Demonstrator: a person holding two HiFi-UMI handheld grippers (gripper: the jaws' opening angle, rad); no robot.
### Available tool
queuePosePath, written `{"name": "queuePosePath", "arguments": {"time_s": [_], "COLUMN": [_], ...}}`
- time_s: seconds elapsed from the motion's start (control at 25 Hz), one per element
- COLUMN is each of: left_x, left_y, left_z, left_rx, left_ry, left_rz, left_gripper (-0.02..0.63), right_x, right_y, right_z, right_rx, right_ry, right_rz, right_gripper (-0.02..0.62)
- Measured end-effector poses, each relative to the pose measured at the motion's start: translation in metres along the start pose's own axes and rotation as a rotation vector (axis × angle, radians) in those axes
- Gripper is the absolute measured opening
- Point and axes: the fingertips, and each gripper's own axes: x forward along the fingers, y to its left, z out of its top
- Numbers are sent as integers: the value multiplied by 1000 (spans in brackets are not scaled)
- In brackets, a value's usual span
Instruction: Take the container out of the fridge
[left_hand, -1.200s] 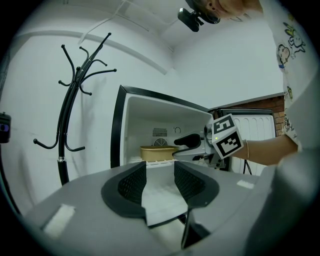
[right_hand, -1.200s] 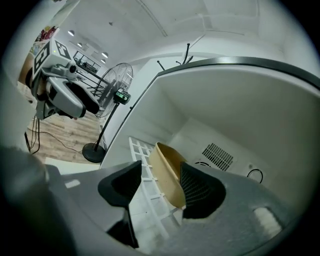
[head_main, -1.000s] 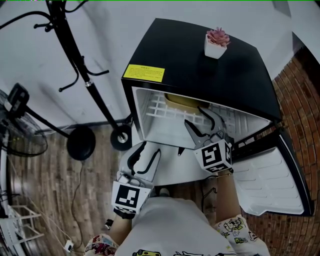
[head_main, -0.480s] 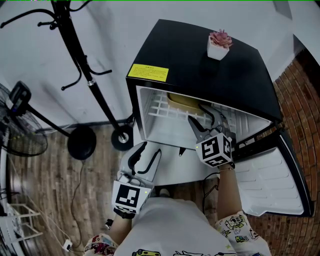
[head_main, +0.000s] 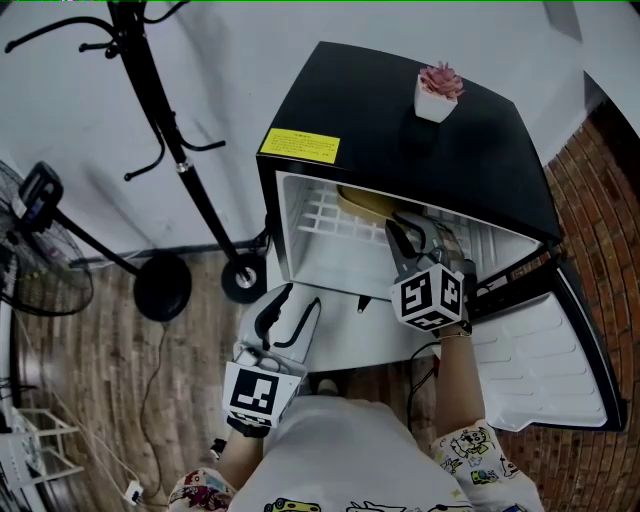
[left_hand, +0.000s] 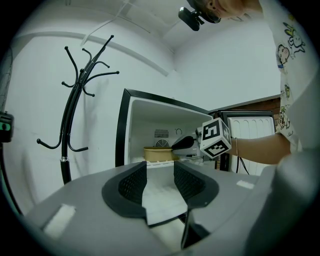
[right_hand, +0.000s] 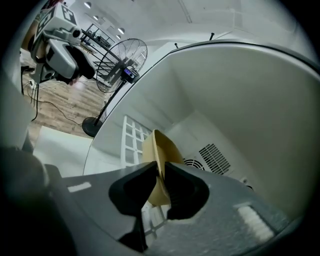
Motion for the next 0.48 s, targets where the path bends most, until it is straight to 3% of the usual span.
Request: {"name": "queuePosePath", "arguments": {"time_s": [0.48], "left_x": [-7], "left_y": [2], "left_z": [2], "left_rx": [-4], "left_ry": [-13], "left_rz": [10], "left_gripper": [166], "right_x": [-9], "right_y": [2], "right_z": [7], "right_rx": [-28], "right_ry": [1], "right_rz": [4], "right_gripper": [18]}}
